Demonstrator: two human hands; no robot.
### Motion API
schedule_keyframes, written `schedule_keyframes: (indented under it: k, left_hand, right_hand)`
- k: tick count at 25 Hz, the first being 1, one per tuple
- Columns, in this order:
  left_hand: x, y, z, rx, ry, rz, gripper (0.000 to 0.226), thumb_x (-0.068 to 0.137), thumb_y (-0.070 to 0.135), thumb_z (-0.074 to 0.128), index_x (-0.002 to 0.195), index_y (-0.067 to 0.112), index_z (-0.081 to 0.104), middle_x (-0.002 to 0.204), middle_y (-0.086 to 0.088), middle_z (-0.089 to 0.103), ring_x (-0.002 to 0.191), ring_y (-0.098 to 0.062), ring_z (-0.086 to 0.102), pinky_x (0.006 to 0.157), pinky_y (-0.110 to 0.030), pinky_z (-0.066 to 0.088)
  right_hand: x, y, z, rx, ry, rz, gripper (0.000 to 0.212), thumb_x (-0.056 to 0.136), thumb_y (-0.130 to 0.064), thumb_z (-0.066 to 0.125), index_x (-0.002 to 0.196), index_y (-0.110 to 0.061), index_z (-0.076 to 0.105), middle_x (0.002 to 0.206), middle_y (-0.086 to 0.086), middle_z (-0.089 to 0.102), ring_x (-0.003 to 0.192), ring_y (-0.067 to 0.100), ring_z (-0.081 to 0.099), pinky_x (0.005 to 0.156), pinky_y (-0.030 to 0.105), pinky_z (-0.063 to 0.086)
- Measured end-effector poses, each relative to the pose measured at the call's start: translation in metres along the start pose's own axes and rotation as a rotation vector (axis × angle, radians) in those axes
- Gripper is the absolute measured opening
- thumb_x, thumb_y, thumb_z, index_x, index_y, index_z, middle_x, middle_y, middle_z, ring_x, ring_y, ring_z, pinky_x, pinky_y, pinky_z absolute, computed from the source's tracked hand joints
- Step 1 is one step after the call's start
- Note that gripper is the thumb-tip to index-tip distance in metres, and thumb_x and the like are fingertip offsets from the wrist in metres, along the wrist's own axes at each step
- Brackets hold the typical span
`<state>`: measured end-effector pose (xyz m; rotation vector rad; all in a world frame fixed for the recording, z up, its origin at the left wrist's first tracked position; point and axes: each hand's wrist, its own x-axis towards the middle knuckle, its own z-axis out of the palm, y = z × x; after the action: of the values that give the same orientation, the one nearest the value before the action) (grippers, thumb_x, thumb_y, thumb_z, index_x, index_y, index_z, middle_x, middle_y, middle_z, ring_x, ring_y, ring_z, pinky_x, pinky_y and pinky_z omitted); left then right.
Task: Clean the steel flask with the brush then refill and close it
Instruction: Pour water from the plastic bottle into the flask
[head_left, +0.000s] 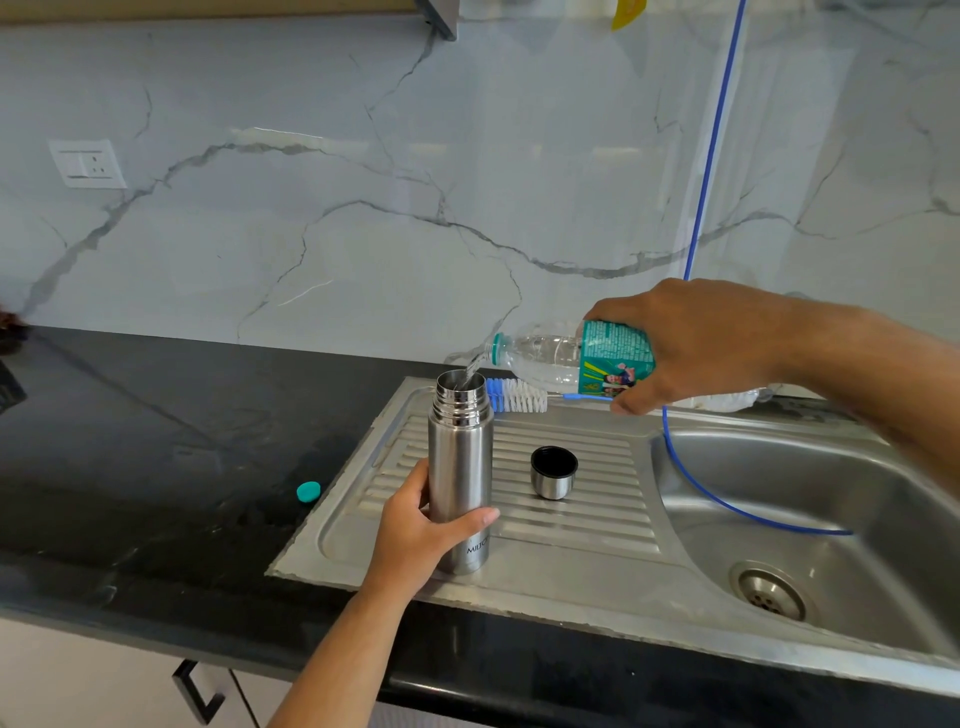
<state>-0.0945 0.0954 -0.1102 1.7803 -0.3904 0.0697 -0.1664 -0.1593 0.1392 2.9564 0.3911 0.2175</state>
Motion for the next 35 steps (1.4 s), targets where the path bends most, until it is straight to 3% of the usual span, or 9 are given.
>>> schedule_keyframes:
  k: [20, 25, 29, 35]
  left_hand:
    - [0.001, -0.003, 0.000, 0.010, 0.010, 0.007, 0.064, 0.069, 0.029, 0.093, 0.116, 0.046, 0.053, 0.111, 0.012, 0.070, 0.098, 0.005, 0.067, 0.071, -0.014, 0.057]
    - [0.001, -0.003, 0.001, 0.005, 0.006, 0.007, 0.064, 0.070, 0.028, 0.092, 0.117, 0.046, 0.053, 0.111, 0.013, 0.070, 0.099, 0.006, 0.067, 0.071, -0.013, 0.056]
    - [0.001, -0.002, 0.001, -0.001, 0.007, 0.006, 0.063, 0.070, 0.027, 0.092, 0.116, 0.045, 0.053, 0.111, 0.013, 0.070, 0.098, 0.006, 0.067, 0.071, -0.013, 0.056]
    - [0.001, -0.003, 0.000, 0.000, 0.004, 0.008, 0.065, 0.069, 0.030, 0.092, 0.117, 0.046, 0.052, 0.112, 0.012, 0.070, 0.098, 0.005, 0.067, 0.071, -0.014, 0.056]
  right_hand:
    - [0.003, -0.005, -0.007, -0.042, -0.016, -0.008, 0.066, 0.075, -0.058, 0.078, 0.131, -0.038, 0.051, 0.100, -0.016, 0.062, 0.086, 0.012, 0.057, 0.074, 0.034, 0.051]
    - [0.004, -0.003, -0.010, -0.082, -0.025, -0.016, 0.066, 0.078, -0.058, 0.076, 0.135, -0.037, 0.049, 0.098, -0.018, 0.055, 0.086, 0.010, 0.053, 0.065, 0.026, 0.040]
    - [0.006, -0.004, -0.011, -0.100, -0.015, -0.021, 0.067, 0.078, -0.059, 0.075, 0.136, -0.039, 0.048, 0.086, -0.022, 0.047, 0.078, 0.006, 0.049, 0.058, 0.019, 0.034]
    - [0.009, -0.005, -0.011, -0.132, -0.012, -0.022, 0.071, 0.079, -0.062, 0.074, 0.139, -0.038, 0.045, 0.080, -0.024, 0.040, 0.077, 0.005, 0.045, 0.057, 0.018, 0.030]
